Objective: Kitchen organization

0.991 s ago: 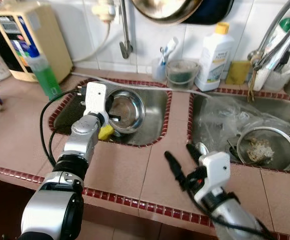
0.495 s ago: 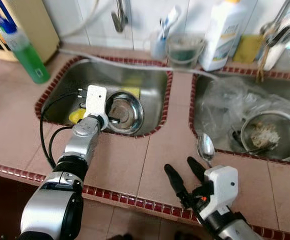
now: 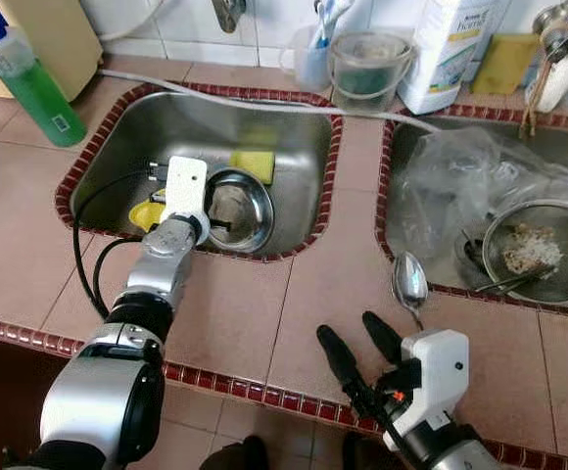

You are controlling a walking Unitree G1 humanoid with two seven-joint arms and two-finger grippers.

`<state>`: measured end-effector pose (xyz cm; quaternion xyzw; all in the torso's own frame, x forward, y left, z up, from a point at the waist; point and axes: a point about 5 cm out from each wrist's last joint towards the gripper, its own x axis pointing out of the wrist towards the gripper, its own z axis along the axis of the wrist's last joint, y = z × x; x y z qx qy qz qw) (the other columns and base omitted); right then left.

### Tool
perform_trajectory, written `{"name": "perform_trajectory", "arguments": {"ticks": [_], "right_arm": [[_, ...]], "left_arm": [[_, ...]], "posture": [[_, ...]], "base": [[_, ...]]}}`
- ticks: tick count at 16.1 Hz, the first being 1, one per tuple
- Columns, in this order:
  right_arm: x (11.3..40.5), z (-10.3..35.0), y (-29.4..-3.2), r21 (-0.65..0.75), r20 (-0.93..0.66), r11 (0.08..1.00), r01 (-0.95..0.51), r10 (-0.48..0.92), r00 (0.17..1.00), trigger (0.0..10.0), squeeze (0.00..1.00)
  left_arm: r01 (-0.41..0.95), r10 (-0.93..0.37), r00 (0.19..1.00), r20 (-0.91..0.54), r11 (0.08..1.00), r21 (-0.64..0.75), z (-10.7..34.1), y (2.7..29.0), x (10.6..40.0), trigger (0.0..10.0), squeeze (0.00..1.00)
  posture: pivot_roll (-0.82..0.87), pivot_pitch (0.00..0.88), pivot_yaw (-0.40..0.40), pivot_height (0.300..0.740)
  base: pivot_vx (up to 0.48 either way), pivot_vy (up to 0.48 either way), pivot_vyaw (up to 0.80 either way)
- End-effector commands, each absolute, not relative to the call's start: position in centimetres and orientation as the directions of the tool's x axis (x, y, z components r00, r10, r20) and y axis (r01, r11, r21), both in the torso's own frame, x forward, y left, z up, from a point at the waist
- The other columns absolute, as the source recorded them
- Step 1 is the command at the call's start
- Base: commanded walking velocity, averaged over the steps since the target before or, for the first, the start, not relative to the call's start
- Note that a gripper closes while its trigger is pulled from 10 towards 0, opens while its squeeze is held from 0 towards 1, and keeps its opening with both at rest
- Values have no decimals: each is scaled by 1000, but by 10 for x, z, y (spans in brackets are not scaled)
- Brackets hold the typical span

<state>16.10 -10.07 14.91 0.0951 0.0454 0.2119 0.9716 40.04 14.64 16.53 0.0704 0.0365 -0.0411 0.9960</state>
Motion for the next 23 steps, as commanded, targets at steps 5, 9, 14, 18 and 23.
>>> {"name": "perform_trajectory", "arguments": {"ticks": [5,9,14,18,23], "right_arm": [[159,153,-98,220,-47,887,-407,426,903,10000,0],[160,154,-98,218,-47,888,-405,424,905,10000,0],[166,154,-99,204,-35,890,-408,423,906,10000,0],[175,157,-102,163,-3,898,-408,414,910,10000,0],[199,164,-107,62,78,915,-398,393,916,10000,0]], "left_arm": [[130,-118,977,-176,990,58,140,146,393,10000,1000],[128,-113,977,-182,989,76,139,148,393,10000,1000],[124,-105,978,-179,988,97,143,155,394,10000,1000],[139,-121,977,-173,986,94,141,160,392,10000,1000],[198,-199,976,-83,980,-21,145,173,383,10000,1000]], "posture": [[-236,294,101,740],[-230,290,103,740],[-221,272,99,740],[-218,246,98,740],[-190,172,95,740]], "base": [[0,0,0],[0,0,0],[0,0,0],[0,0,0],[0,0,0]]}}
